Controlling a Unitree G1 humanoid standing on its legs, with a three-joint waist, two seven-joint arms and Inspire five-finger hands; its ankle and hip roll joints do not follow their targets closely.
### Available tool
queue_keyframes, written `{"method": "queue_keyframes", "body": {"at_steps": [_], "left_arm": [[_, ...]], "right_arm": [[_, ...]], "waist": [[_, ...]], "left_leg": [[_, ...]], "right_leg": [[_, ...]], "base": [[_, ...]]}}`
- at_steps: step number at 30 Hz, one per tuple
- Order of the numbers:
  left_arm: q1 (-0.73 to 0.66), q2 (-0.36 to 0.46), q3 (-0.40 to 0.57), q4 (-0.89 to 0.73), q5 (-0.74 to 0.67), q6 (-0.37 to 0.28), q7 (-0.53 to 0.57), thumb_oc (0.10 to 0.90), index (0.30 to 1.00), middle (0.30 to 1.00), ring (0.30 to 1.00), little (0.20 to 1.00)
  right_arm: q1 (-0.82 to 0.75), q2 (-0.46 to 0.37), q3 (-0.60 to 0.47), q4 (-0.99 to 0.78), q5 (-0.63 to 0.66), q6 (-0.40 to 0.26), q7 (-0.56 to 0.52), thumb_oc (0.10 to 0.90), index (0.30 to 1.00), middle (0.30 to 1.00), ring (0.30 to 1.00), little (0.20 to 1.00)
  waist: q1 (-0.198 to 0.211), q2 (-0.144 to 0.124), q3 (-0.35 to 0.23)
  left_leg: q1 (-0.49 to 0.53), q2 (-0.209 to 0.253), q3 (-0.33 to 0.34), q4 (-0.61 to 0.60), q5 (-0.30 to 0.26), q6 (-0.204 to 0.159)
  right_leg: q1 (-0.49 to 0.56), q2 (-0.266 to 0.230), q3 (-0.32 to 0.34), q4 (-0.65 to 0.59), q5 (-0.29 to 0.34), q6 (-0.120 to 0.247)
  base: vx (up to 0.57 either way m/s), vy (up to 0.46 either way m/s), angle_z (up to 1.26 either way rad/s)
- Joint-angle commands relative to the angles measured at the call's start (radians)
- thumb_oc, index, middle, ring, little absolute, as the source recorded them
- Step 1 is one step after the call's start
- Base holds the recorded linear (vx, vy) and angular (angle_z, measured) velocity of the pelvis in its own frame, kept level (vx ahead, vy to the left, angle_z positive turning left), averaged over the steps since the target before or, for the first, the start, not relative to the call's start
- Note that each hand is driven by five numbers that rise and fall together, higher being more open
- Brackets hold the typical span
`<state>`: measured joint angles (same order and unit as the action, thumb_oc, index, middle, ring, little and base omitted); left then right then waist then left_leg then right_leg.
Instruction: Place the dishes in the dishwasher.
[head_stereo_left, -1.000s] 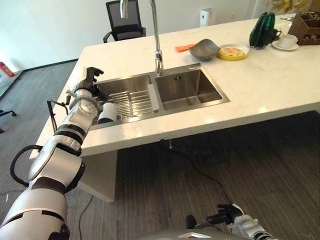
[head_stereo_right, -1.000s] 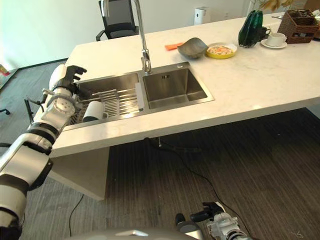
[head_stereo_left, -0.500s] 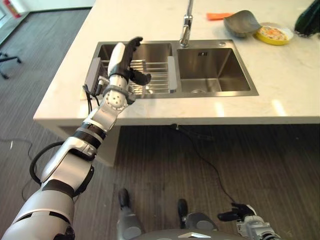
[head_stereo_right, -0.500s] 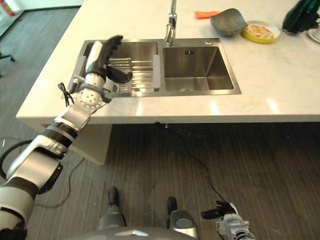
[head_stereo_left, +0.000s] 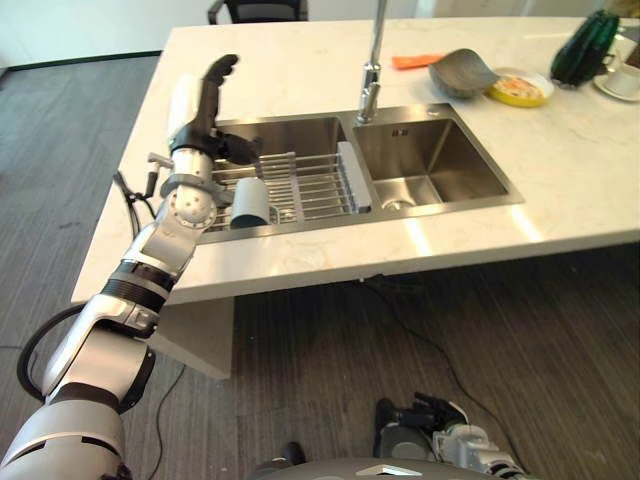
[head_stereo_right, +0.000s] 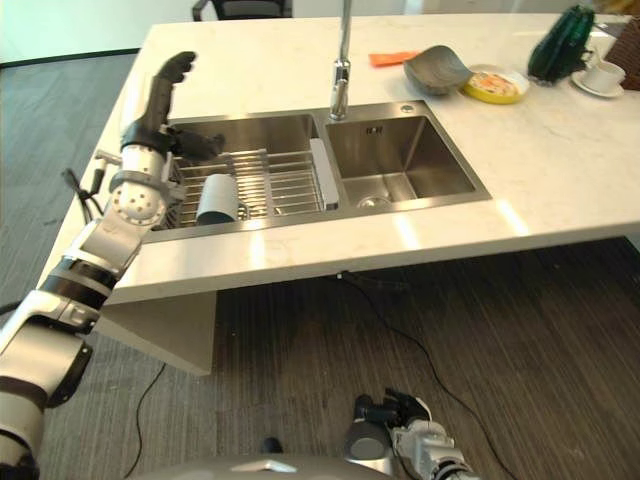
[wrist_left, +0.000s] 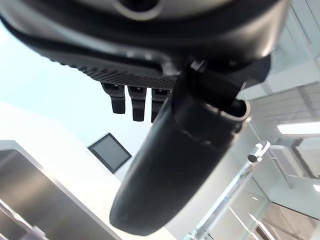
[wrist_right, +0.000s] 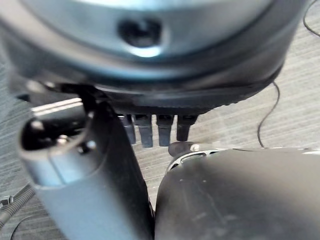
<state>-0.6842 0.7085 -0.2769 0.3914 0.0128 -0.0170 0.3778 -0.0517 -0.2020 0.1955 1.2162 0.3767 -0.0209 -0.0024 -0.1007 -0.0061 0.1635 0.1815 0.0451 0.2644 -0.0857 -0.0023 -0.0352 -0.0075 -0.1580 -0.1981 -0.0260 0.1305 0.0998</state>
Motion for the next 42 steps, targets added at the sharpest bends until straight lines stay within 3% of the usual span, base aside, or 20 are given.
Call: {"method": "queue_keyframes", "body": {"at_steps": [1, 8, 18, 23, 27, 29, 31, 35, 37, 39, 42], "left_arm": [[-0.086, 0.033, 0.046, -0.046, 0.062, -0.08, 0.006, 0.8, 0.9, 0.9, 0.9, 0.9], [0.055, -0.026, 0.092, -0.097, 0.073, -0.093, -0.019, 0.8, 0.9, 0.9, 0.9, 0.9], [0.032, -0.048, 0.053, 0.071, 0.051, -0.08, -0.019, 0.8, 0.9, 0.9, 0.9, 0.9], [-0.064, 0.044, -0.046, 0.255, 0.181, -0.052, 0.0, 0.8, 0.9, 0.9, 0.9, 0.9], [-0.118, 0.059, -0.08, 0.431, 0.163, -0.035, -0.006, 0.8, 0.9, 0.9, 0.9, 0.9], [-0.121, 0.059, -0.082, 0.435, 0.162, -0.037, -0.006, 0.8, 0.9, 0.9, 0.9, 0.9], [-0.153, 0.048, -0.1, 0.551, 0.125, -0.027, -0.028, 0.8, 0.9, 0.9, 0.9, 0.9], [-0.175, 0.026, -0.106, 0.627, 0.064, -0.023, -0.065, 0.8, 0.9, 0.9, 0.9, 0.9], [-0.207, -0.016, -0.129, 0.758, 0.007, 0.009, -0.137, 0.8, 0.9, 0.9, 0.9, 0.9], [-0.225, -0.026, -0.128, 0.776, -0.014, 0.006, -0.145, 0.8, 0.9, 0.9, 0.9, 0.9], [-0.259, -0.08, -0.138, 0.913, -0.099, 0.057, -0.24, 0.8, 0.9, 0.9, 0.9, 0.9]], "right_arm": [[0.04, -0.041, 0.02, 0.025, -0.035, -0.001, -0.002, 0.8, 0.9, 0.9, 0.9, 0.9], [0.033, -0.031, -0.02, 0.001, 0.02, -0.014, -0.009, 0.8, 0.9, 0.9, 0.9, 0.9], [0.017, -0.035, -0.003, -0.049, 0.039, -0.022, -0.012, 0.8, 0.9, 0.9, 0.9, 0.9], [0.043, -0.043, 0.008, -0.014, 0.012, -0.02, -0.009, 0.8, 0.9, 0.9, 0.9, 0.9], [0.067, -0.05, 0.006, 0.02, -0.007, -0.019, -0.01, 0.8, 0.9, 0.9, 0.9, 0.9], [0.067, -0.05, 0.005, 0.02, -0.007, -0.019, -0.01, 0.8, 0.9, 0.9, 0.9, 0.9], [0.067, -0.057, 0.001, 0.034, -0.008, -0.014, -0.013, 0.8, 0.9, 0.9, 0.9, 0.9], [0.067, -0.055, 0.003, 0.035, -0.006, -0.008, -0.015, 0.8, 0.9, 0.9, 0.9, 0.9], [0.051, -0.05, 0.016, 0.041, -0.008, 0.002, -0.014, 0.8, 0.9, 0.9, 0.9, 0.9], [0.049, -0.048, 0.018, 0.043, -0.007, 0.004, -0.013, 0.8, 0.9, 0.9, 0.9, 0.9], [0.018, -0.039, 0.046, 0.057, -0.006, 0.022, -0.007, 0.8, 0.9, 0.9, 0.9, 0.9]], "waist": [[-0.026, -0.014, -0.084], [-0.036, -0.015, -0.088], [-0.06, 0.003, -0.092], [-0.091, 0.02, -0.092], [-0.118, 0.031, -0.093], [-0.117, 0.031, -0.092], [-0.132, 0.037, -0.093], [-0.14, 0.043, -0.094], [-0.147, 0.05, -0.094], [-0.146, 0.051, -0.093], [-0.146, 0.057, -0.096]], "left_leg": [[-0.068, 0.136, -0.048, -0.001, 0.029, -0.099], [-0.049, 0.149, -0.035, -0.002, 0.022, -0.11], [-0.037, 0.153, -0.016, -0.002, 0.019, -0.113], [-0.029, 0.156, 0.004, -0.002, 0.018, -0.117], [-0.023, 0.157, 0.019, -0.002, 0.018, -0.118], [-0.022, 0.157, 0.02, -0.002, 0.018, -0.118], [-0.019, 0.157, 0.029, -0.002, 0.017, -0.118], [-0.016, 0.155, 0.033, -0.002, 0.016, -0.117], [-0.016, 0.153, 0.037, -0.002, 0.016, -0.115], [-0.015, 0.153, 0.037, -0.002, 0.016, -0.115], [-0.015, 0.151, 0.033, -0.002, 0.017, -0.113]], "right_leg": [[0.124, -0.044, 0.021, -0.055, -0.122, 0.09], [0.143, -0.04, 0.029, -0.06, -0.128, 0.085], [0.145, -0.037, 0.047, -0.061, -0.13, 0.083], [0.138, -0.035, 0.065, -0.059, -0.127, 0.086], [0.131, -0.035, 0.083, -0.058, -0.123, 0.088], [0.131, -0.034, 0.083, -0.057, -0.123, 0.088], [0.125, -0.034, 0.091, -0.057, -0.121, 0.089], [0.123, -0.034, 0.102, -0.057, -0.119, 0.09], [0.122, -0.036, 0.105, -0.059, -0.117, 0.092], [0.121, -0.036, 0.106, -0.059, -0.117, 0.091], [0.124, -0.035, 0.104, -0.06, -0.116, 0.091]], "base": [[0.04, -0.025, -0.12], [0.05, -0.018, 0.0], [0.02, -0.004, -0.04], [0.02, -0.001, -0.14], [0.0, -0.003, -0.06], [0.01, -0.001, -0.12], [0.01, 0.001, -0.05], [0.0, 0.004, -0.1], [0.0, 0.005, -0.06], [0.0, -0.001, -0.04], [0.0, 0.0, 0.0]]}}
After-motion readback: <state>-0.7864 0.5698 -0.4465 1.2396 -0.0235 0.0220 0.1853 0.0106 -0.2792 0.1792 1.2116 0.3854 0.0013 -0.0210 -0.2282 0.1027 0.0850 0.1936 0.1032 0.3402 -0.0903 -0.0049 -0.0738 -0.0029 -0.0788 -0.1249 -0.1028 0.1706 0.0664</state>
